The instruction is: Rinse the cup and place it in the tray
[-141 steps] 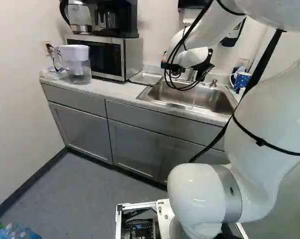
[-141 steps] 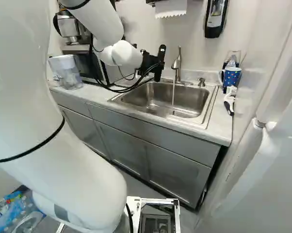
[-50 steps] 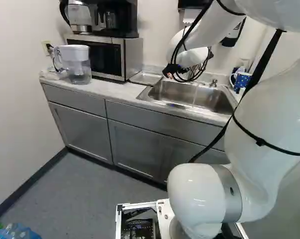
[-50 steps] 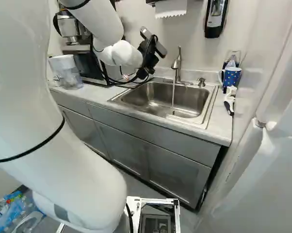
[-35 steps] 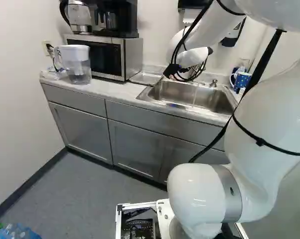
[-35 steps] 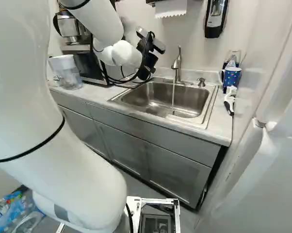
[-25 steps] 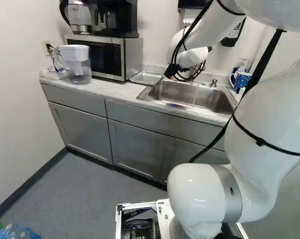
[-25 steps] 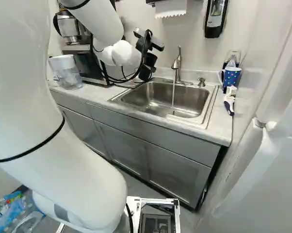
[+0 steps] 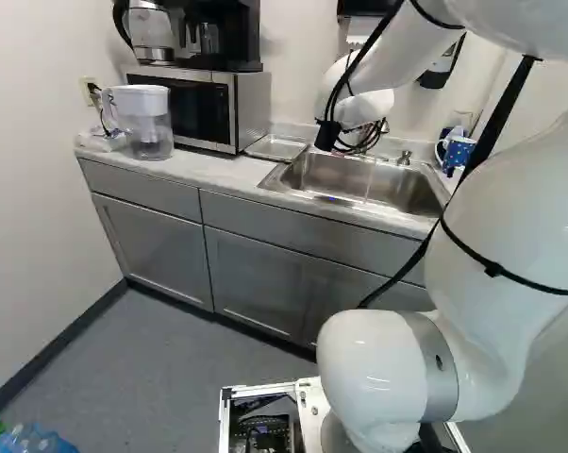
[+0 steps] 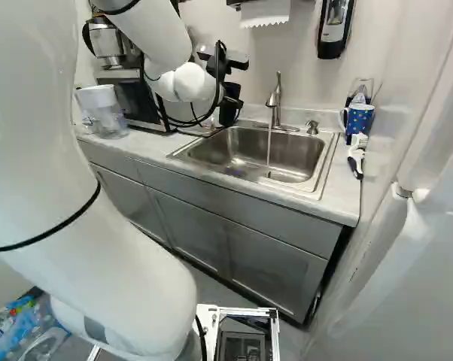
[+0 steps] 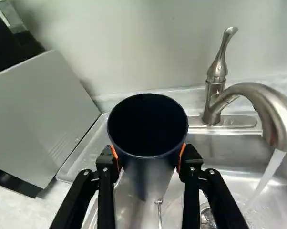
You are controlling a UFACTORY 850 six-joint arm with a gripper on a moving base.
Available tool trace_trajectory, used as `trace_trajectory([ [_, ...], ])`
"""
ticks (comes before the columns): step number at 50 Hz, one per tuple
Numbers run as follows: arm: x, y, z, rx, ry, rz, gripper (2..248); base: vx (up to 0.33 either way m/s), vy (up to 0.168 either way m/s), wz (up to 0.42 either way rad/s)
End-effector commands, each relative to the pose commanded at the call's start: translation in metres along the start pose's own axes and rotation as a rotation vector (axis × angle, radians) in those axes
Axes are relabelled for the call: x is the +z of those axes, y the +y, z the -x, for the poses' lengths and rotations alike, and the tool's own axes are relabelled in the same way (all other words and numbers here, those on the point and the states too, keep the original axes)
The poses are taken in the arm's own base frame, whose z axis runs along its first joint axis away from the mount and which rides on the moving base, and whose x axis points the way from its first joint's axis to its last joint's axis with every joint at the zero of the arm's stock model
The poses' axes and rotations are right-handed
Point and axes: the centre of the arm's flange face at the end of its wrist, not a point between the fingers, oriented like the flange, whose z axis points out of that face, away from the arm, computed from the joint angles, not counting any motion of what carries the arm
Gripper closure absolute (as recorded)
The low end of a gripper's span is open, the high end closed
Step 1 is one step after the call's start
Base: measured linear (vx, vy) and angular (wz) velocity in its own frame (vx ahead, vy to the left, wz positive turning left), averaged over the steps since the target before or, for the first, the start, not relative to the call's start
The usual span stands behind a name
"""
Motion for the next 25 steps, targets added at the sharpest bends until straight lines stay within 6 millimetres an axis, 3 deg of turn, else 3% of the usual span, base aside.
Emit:
trace_trajectory([
  [12, 0.0000, 0.0000, 0.0000, -0.127, 0.000, 0.000, 124, 0.000, 0.000, 0.000],
  [25, 0.0000, 0.0000, 0.0000, -0.127, 0.000, 0.000, 124, 0.000, 0.000, 0.000],
])
